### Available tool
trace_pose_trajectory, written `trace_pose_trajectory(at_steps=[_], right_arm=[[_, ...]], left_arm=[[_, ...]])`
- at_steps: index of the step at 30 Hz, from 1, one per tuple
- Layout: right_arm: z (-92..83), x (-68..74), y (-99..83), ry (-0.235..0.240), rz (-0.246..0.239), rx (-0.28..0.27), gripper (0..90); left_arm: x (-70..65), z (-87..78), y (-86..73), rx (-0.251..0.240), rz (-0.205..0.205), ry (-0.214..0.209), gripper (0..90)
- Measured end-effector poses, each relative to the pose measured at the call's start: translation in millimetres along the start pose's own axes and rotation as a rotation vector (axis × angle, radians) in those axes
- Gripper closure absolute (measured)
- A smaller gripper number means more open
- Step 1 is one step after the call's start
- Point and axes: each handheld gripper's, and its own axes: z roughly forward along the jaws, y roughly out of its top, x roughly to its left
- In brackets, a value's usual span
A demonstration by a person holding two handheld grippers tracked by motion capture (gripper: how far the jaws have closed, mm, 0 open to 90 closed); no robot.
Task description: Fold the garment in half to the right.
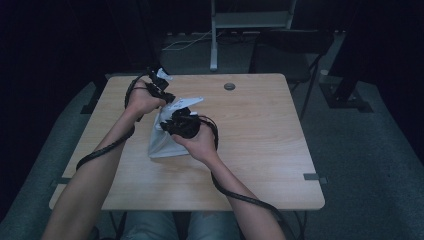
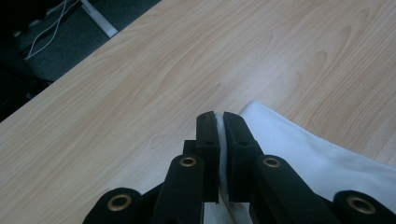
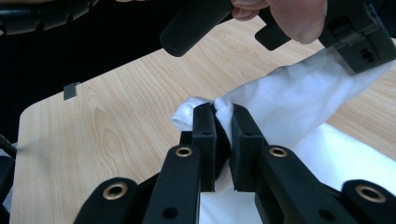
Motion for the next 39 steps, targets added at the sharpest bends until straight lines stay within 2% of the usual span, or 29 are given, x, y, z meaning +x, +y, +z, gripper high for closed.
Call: trace_pose_trajectory(at_steps=[39], right_arm=[[-4.5,-9.3,-16.0,-0.015,0.025,0.005,82.2]], left_arm=[[-8.2,9.8,0.8,-0.014,-0.009,-0.014,86.1]])
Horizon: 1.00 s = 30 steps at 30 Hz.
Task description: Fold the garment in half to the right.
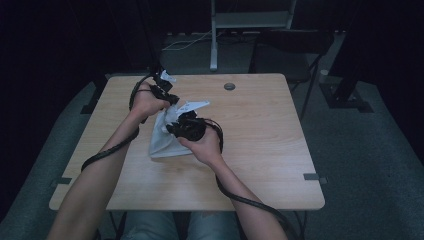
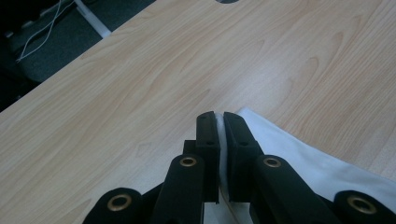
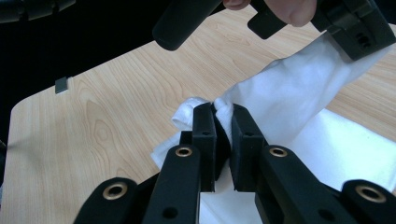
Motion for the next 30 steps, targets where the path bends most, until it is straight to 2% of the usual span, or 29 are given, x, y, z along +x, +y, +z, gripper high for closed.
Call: trace_pose_trajectory(at_steps=[30], right_arm=[[-1.0,-8.2,-12.2,-0.016,0.024,0.014,82.0]], left_arm=[[-6.5,12.2,-1.9,0.003,-0.015,0.000,85.9]])
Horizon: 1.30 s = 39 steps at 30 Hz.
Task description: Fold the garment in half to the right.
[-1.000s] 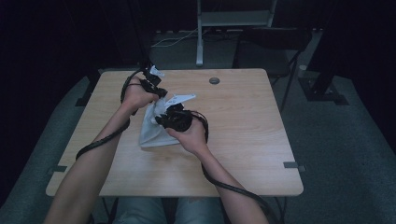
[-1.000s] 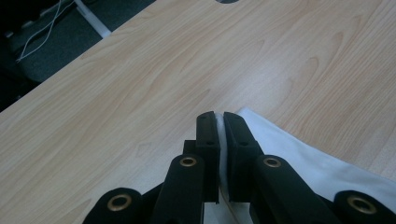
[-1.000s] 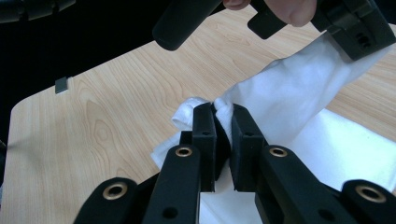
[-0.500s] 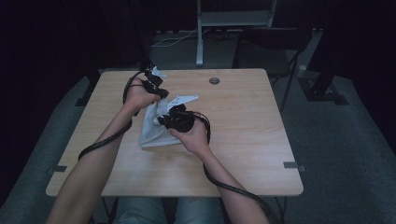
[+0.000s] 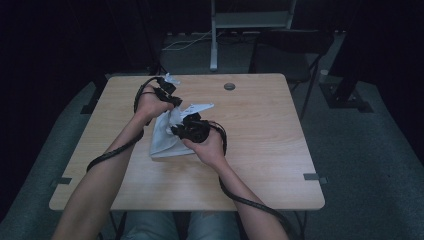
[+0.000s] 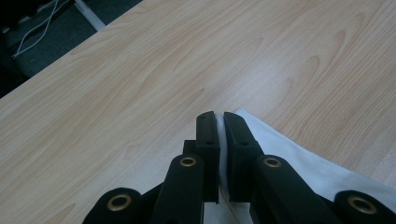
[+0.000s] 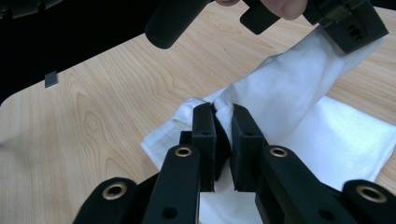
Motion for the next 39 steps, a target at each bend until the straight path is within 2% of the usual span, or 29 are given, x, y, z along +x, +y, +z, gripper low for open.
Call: trace_pose_trajectory(at_steps=[39], right_arm=[[-0.2,-5.8,-10.1,-0.006,0.012,0.008,81.7]], left_arm=[[-6.1,9.9,-1.1,0.005,-0.004,-0.004,85.9]])
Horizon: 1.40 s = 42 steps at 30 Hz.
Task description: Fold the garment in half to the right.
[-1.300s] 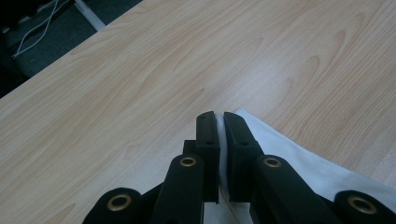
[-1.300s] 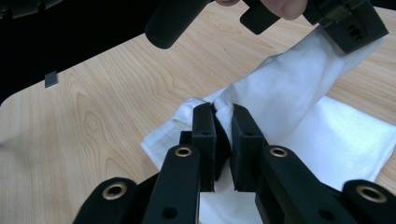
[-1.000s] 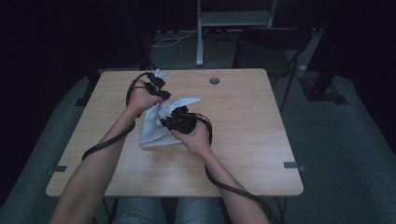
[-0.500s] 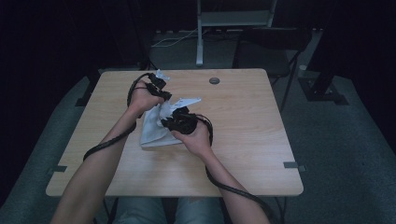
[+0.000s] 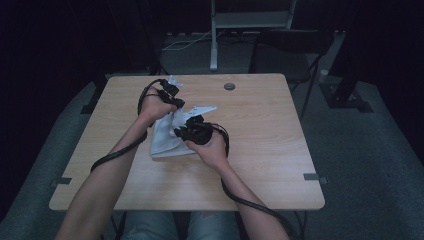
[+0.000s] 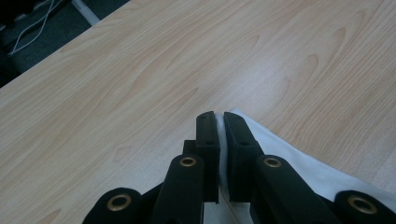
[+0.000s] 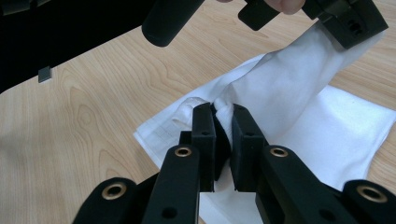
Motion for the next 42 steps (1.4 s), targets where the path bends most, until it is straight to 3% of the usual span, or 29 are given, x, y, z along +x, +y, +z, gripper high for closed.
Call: trace_pose_trajectory(at_steps=[42], right_arm=[[0.6,-5.3,-13.4,-0.010,0.019,0.011,81.3]], left_arm=[[-6.1,9.8,-4.0,0.008,0.001,-0.010,85.7]])
